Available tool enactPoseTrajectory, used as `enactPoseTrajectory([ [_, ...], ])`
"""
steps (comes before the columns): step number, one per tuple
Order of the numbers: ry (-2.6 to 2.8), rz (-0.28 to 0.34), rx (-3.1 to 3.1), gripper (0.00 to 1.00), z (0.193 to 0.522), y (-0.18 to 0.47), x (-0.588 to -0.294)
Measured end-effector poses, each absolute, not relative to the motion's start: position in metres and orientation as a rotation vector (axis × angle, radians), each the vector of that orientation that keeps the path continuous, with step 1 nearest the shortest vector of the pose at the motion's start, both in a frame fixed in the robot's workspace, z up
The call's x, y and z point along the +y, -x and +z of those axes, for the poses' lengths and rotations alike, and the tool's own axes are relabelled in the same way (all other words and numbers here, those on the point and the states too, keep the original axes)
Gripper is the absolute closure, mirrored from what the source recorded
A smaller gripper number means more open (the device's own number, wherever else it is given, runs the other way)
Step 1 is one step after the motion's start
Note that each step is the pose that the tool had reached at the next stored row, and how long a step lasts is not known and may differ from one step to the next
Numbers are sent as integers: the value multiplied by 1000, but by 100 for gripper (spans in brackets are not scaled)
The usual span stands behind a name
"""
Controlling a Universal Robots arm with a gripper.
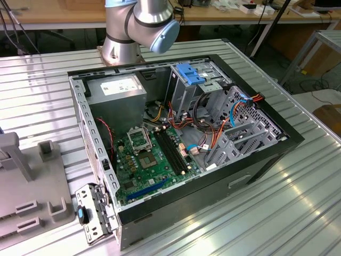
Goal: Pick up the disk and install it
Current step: 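Pick up the disk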
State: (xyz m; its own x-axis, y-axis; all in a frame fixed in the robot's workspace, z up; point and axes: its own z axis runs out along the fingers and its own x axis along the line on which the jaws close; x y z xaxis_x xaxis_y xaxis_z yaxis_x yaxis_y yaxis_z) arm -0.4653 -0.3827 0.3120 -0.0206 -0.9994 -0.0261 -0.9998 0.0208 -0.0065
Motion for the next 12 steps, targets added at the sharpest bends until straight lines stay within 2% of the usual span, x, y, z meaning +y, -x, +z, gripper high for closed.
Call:
enactPoseTrajectory([
  [7, 2184, 14, 2228, 63, 317, 465, -381],
  [12, 2185, 8, 2227, 63, 332, 465, -381],
])
